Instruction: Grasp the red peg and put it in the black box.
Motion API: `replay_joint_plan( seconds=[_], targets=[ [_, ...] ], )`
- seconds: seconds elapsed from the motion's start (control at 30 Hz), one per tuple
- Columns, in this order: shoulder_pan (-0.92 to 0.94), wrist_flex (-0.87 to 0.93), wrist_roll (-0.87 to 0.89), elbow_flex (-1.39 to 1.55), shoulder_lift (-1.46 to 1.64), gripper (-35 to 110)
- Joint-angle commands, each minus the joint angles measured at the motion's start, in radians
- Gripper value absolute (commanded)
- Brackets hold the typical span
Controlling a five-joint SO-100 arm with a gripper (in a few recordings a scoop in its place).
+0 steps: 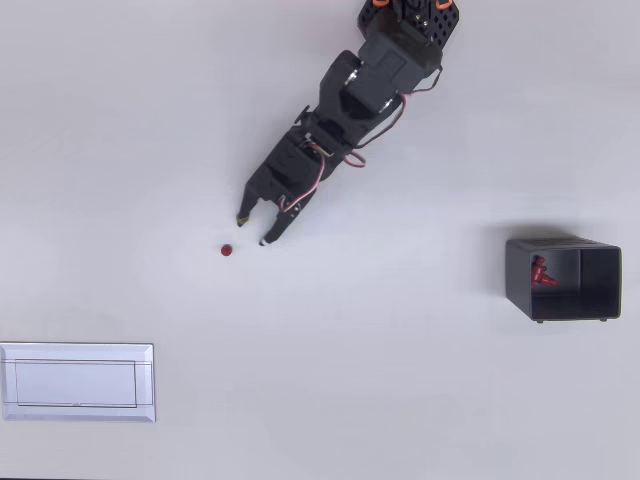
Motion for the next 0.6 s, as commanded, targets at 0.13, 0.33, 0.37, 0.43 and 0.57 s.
replay_joint_plan(
  seconds=[0.13,0.33,0.37,0.43,0.57],
  targets=[
    [0.009,-0.011,0.008,0.112,0.067,16],
    [0.008,-0.002,0.012,0.181,0.110,16],
    [0.008,0.003,0.014,0.190,0.117,16],
    [0.008,0.012,0.020,0.212,0.132,16],
    [0.008,0.049,0.020,0.245,0.141,16]
  ],
)
